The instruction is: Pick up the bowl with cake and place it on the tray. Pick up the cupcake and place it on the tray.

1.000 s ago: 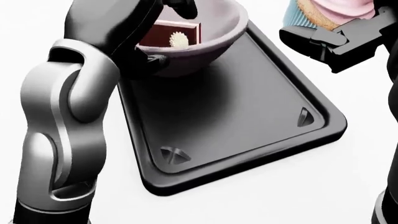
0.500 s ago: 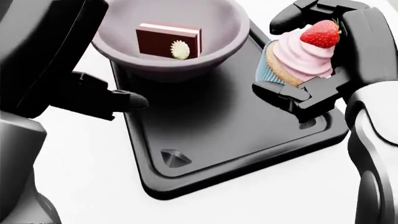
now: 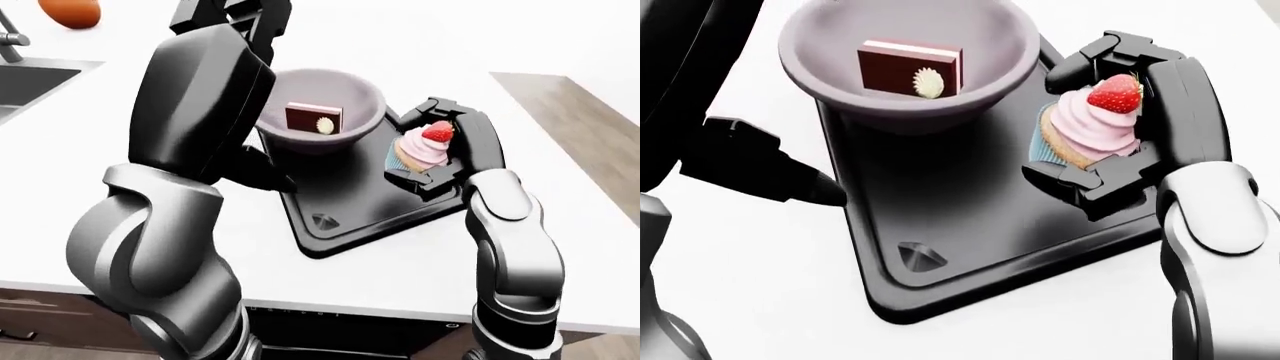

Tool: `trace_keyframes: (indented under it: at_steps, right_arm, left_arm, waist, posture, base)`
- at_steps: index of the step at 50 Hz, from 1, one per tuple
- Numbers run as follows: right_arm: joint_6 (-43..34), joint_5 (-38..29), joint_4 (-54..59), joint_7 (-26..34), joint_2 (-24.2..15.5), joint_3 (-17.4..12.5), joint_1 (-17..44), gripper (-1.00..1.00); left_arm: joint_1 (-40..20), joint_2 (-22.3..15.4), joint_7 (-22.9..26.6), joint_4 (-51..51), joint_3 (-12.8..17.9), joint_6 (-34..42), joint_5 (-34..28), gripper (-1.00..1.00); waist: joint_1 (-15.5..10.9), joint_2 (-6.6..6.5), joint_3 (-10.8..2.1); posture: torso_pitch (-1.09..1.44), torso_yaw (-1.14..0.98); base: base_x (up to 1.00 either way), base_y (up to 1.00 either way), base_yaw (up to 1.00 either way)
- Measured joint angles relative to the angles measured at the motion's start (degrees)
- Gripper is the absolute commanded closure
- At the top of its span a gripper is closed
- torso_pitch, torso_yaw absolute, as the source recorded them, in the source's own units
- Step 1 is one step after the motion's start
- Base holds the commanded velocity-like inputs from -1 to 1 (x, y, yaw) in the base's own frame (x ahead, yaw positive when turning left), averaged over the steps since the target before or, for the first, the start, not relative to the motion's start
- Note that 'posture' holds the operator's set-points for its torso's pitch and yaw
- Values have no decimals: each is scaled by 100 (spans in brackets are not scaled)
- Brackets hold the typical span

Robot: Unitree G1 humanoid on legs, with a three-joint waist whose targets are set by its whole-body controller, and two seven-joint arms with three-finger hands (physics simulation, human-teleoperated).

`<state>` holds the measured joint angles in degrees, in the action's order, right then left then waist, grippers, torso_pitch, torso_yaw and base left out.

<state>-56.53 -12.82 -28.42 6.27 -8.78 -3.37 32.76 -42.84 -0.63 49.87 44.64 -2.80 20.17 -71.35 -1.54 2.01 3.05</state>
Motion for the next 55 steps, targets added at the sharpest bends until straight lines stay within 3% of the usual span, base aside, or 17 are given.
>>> trace_keyframes:
  at_steps: [7,34,43,49,55]
  right_arm:
    - [135,-101,115,71,83,81,-127,57]
    - [503,-465,326,385,219,186,-404,27]
    - [625,-546,419,466,262,206,-542,-2]
    - [744,-577,461,477,292,205,-624,-43]
    - [801,-583,496,485,299,194,-635,-64]
  left_arm:
    - [9,-68,18,27,49,32,16,-100]
    - [75,-39,-57,33,1,34,54,-100]
    - [160,-45,-114,38,14,-4,99,-100]
    - [193,-38,-132,55,6,-16,103,-100]
    - [205,-38,-144,46,5,-30,107,-100]
  waist:
    - [-1,-7,5]
    - [4,-4,-21]
    - [12,-15,-23]
    - [14,-12,-33]
    - [16,-17,-38]
  posture:
    - [0,0]
    - [0,0]
    - [0,0]
    - [0,0]
    - [0,0]
  base:
    - [0,0,0]
    - [0,0,0]
    - [0,0,0]
    - [0,0,0]
    - [0,0,0]
